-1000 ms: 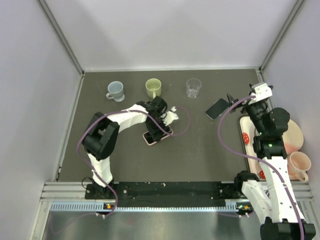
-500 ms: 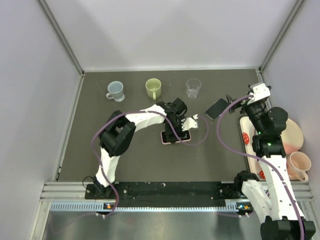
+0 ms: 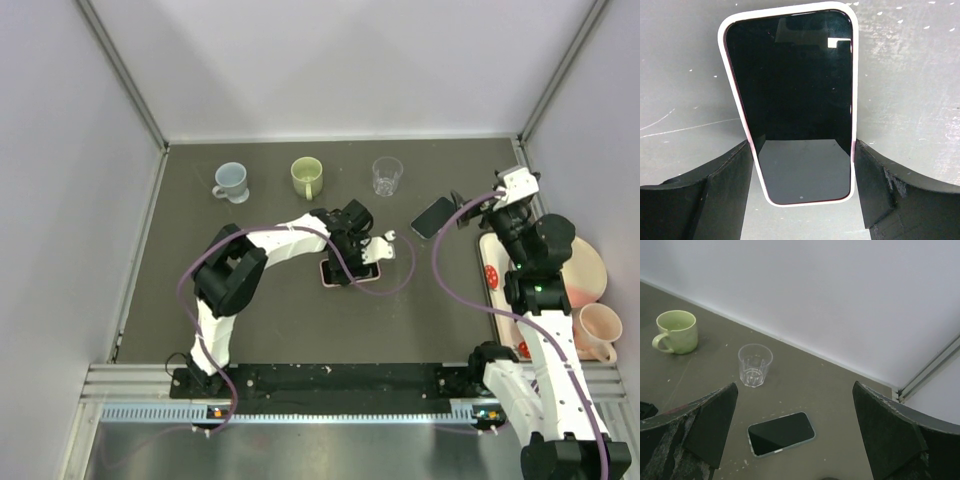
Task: Take the phone out of the phone case
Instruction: Move the phone to the center of the board, then pick up the phone at the center of the board.
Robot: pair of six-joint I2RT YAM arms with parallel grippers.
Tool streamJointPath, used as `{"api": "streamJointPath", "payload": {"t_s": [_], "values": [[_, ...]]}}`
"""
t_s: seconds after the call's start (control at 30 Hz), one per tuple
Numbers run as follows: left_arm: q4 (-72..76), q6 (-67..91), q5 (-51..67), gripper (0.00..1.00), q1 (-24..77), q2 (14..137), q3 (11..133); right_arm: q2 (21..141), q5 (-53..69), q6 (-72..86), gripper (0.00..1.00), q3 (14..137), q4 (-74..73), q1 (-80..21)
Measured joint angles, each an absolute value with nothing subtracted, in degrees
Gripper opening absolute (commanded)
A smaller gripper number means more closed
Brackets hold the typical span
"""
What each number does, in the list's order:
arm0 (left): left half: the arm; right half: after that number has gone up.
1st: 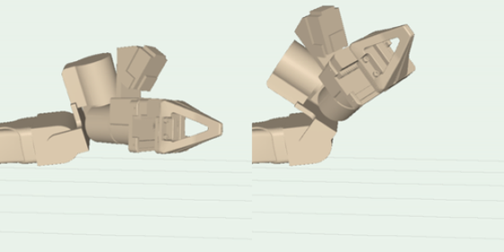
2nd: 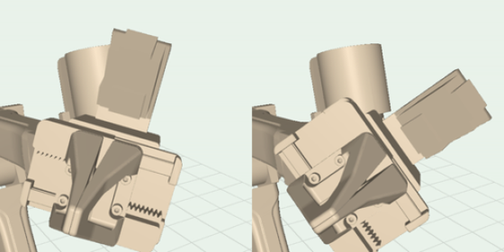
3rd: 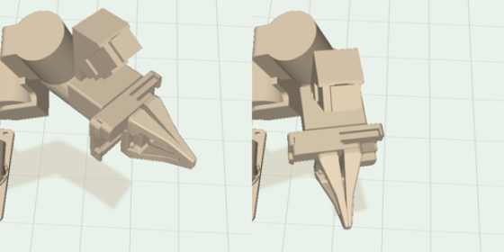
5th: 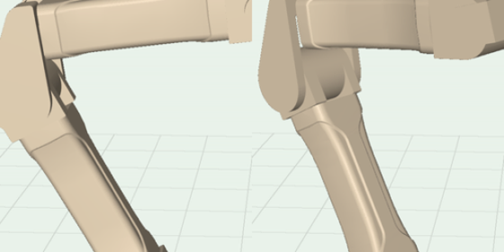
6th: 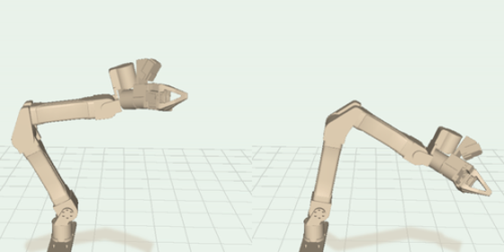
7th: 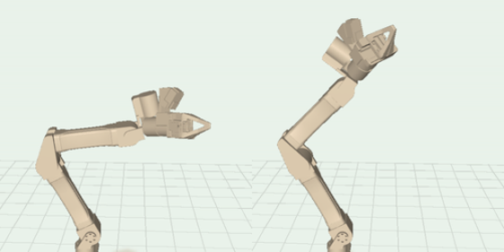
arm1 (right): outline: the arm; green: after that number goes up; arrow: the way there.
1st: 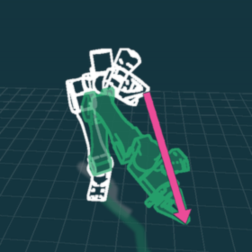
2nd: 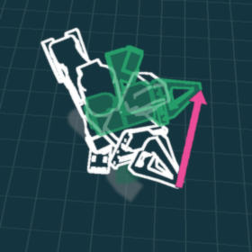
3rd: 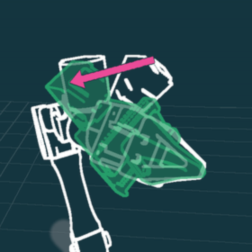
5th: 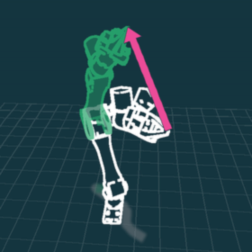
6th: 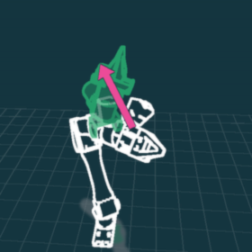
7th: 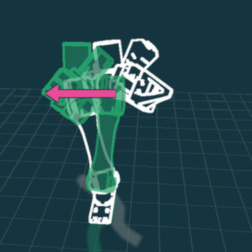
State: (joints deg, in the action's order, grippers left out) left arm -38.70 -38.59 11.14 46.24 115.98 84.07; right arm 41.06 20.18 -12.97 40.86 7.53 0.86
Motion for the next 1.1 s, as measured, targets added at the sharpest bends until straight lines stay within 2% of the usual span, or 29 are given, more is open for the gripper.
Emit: {"api": "streamJointPath", "payload": {"t_s": [0.13, 0.17, 0.67, 0.83, 1.0, 1.1], "values": [[-35.62, -37.89, 8.75, 0.98, 46.19, 113.8, 80.84, 41.06, 22.31, -13.39, 0.99, 40.95, 5.76, 0.86], [-35.03, -37.67, 8.21, 0.99, 46.13, 113.4, 80.2, 41.04, 23.35, -13.54, 0.99, 41.04, 4.6, 0.86], [-32.14, -35.62, 2.7, 0.99, 42.48, 106.56, 76.64, 41.08, 35.03, -15.59, 0.99, 42.85, -2.0, 0.86], [-31.57, -33.56, 3.86, 0.99, 39.46, 96.53, 73.67, 42.37, 42.44, -16.36, 0.99, 43.38, -4.69, 0.86], [-28.47, -30.02, 4.01, 0.99, 36.99, 81.38, 64.03, 44.58, 46.87, -16.38, 0.99, 45.39, -7.33, 0.86], [-26.68, -27.07, 5.02, 0.99, 31.81, 73.67, 59.48, 47.77, 47.64, -16.95, 0.99, 49.1, -9.98, -0.86]]}}
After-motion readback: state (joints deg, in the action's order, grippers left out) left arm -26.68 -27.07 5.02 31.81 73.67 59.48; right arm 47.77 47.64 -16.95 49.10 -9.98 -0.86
